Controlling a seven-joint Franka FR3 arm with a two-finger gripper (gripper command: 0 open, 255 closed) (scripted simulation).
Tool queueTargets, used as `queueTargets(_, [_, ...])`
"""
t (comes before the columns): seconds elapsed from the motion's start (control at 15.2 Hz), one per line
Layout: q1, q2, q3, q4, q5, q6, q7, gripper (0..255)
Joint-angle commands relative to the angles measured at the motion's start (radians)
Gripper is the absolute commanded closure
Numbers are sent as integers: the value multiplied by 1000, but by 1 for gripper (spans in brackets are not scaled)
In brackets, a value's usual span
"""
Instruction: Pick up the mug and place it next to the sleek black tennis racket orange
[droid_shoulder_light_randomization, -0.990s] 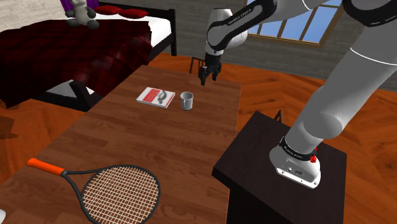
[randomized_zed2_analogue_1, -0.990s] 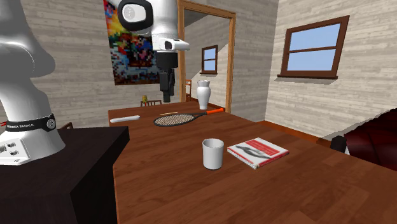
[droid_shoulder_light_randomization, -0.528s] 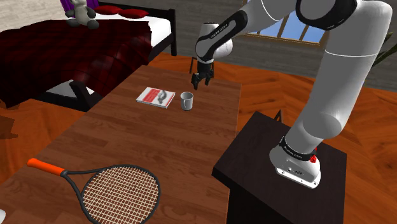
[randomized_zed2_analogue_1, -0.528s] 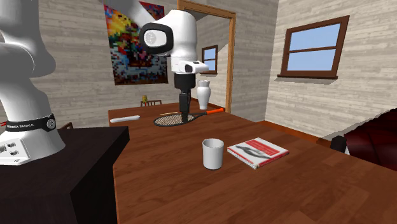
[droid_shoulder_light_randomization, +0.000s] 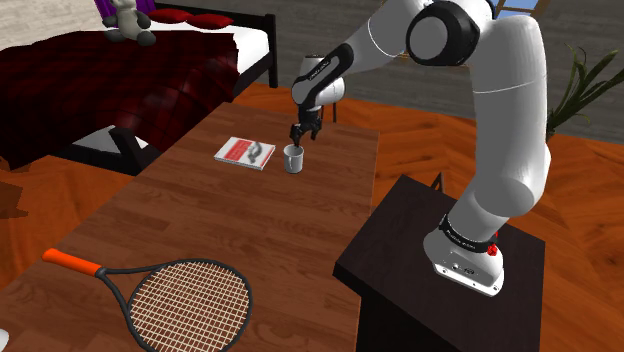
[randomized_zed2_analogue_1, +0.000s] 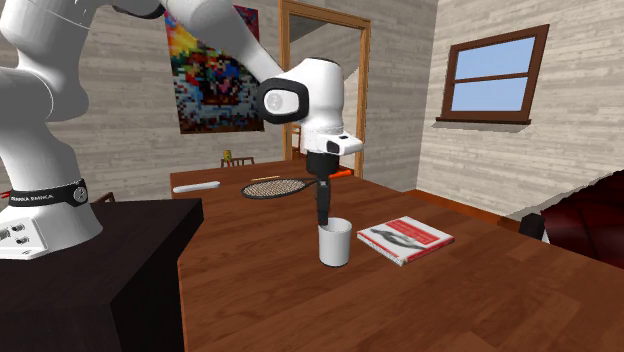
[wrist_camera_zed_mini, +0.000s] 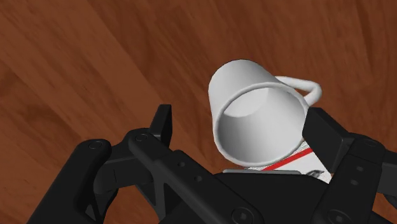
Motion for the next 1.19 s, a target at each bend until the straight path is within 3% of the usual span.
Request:
queueTargets(0.0, [-8,79,2,76,5,5,-3,0])
queueTargets(0.13, [-15,143,4,145,7,1,-3,0])
queueTargets(0.66, [-18,224,14,169,17,59,-9,0])
queueTargets(1.12, [-18,224,14,169,17,59,-9,0])
